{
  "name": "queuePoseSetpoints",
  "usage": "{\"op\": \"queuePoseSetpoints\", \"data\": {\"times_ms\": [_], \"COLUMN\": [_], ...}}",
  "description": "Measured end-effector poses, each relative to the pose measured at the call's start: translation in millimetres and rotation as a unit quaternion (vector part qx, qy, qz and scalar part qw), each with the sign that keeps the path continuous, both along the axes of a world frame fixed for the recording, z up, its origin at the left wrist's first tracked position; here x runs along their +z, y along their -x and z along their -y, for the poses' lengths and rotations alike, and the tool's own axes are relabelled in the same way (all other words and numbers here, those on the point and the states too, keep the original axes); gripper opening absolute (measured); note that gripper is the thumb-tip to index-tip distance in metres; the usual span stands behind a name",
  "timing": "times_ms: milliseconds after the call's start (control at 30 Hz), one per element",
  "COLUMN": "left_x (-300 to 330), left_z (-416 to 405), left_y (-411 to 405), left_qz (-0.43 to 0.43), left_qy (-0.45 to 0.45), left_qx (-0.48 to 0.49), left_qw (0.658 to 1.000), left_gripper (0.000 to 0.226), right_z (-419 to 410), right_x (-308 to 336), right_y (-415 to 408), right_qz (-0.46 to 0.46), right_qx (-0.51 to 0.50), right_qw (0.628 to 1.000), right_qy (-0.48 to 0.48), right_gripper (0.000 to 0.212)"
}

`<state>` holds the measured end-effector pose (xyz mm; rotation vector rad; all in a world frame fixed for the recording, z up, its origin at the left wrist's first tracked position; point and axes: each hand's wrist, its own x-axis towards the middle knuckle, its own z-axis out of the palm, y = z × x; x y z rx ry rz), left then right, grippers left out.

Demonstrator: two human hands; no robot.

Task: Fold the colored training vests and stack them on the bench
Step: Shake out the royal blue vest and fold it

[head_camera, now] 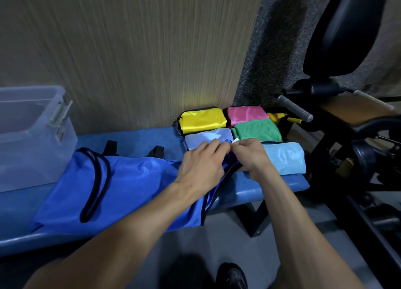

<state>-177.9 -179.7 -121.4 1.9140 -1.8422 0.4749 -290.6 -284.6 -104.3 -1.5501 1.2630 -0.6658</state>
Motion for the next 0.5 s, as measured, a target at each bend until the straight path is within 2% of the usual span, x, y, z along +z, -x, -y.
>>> {"op": "queuePoseSetpoints", "data": {"times_ms": [200,300,367,433,500], "left_x": [-3.7,-5.0,-7.2,-7.8,-3.1], "left_z": [17.2,21.8,23.4,22.2,21.1], "left_y": [-14.0,-13.4,-10.0,-2.5,4.4], "left_qz": [0.005,0.008,-0.017,-0.121,-0.307], "left_qy": [0.066,0.063,0.058,0.038,-0.027], "left_qx": [-0.088,-0.106,-0.110,-0.123,-0.158], "left_qw": [0.994,0.992,0.992,0.984,0.938], "left_gripper": [0.010,0.030,0.031,0.023,0.015], "right_z": [1.0,1.7,4.0,6.5,10.1], "right_x": [4.5,6.1,4.9,3.8,3.1], "right_y": [5.6,8.7,10.7,13.1,16.7], "right_qz": [0.018,0.018,0.009,-0.003,-0.012], "right_qx": [0.017,0.032,0.037,0.045,0.052], "right_qw": [0.999,0.999,0.999,0.999,0.999], "right_qy": [-0.025,-0.034,-0.028,-0.019,-0.008], "right_gripper": [0.014,0.016,0.021,0.020,0.017]}}
